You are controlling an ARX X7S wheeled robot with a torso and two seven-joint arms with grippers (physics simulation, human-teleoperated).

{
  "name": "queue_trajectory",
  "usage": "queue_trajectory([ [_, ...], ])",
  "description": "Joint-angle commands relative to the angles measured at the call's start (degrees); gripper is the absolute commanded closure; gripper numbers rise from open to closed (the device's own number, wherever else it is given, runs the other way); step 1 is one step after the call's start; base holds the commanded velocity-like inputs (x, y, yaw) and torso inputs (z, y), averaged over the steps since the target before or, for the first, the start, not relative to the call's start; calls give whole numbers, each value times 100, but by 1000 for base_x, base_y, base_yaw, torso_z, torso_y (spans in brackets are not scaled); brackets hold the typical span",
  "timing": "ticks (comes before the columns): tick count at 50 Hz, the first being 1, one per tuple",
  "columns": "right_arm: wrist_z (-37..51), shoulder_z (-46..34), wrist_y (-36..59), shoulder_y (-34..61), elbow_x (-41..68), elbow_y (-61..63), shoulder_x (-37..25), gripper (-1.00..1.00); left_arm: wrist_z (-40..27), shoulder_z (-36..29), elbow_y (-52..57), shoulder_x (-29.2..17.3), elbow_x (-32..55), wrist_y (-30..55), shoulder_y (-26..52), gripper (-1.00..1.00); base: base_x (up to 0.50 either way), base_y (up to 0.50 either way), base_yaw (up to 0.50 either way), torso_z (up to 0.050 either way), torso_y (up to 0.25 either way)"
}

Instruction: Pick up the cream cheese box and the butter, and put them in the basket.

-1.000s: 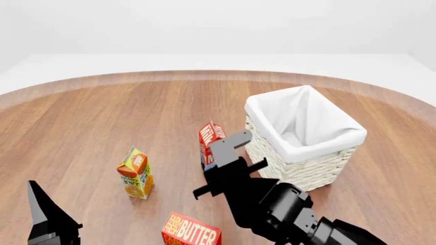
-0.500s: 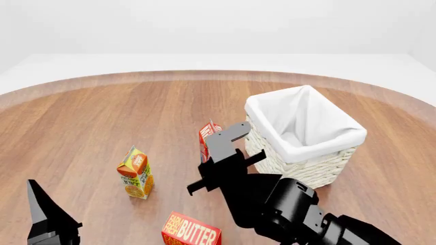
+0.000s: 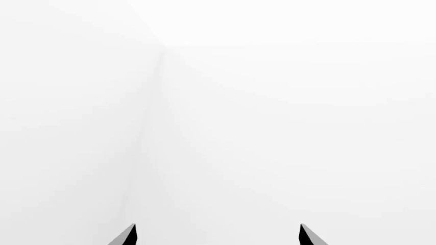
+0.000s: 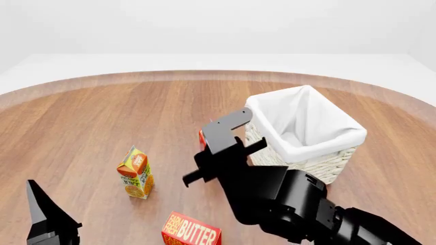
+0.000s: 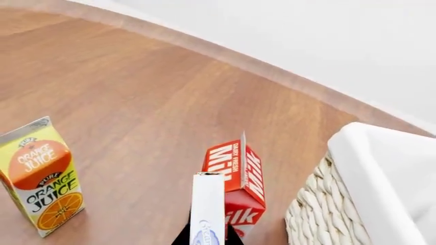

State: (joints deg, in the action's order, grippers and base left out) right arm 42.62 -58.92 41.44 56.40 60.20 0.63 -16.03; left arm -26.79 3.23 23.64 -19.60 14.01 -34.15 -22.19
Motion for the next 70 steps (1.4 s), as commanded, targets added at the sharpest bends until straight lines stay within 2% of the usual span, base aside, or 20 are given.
queue_trajectory([
  [1, 168, 167, 140, 187, 16, 366, -79, 100, -21, -6, -1, -17, 8, 14, 18, -100, 0, 0, 0, 0, 0],
  [38, 696, 434, 549, 657, 448, 1193, -245, 100, -35, -137, -169, -93, 20, 233, 250, -100, 0, 0, 0, 0, 1],
  [70, 1202, 1153, 1138, 1708, 1237, 1389, -661, 100, -99, -147, -146, -156, 29, 336, 315, -100, 0, 0, 0, 0, 1],
])
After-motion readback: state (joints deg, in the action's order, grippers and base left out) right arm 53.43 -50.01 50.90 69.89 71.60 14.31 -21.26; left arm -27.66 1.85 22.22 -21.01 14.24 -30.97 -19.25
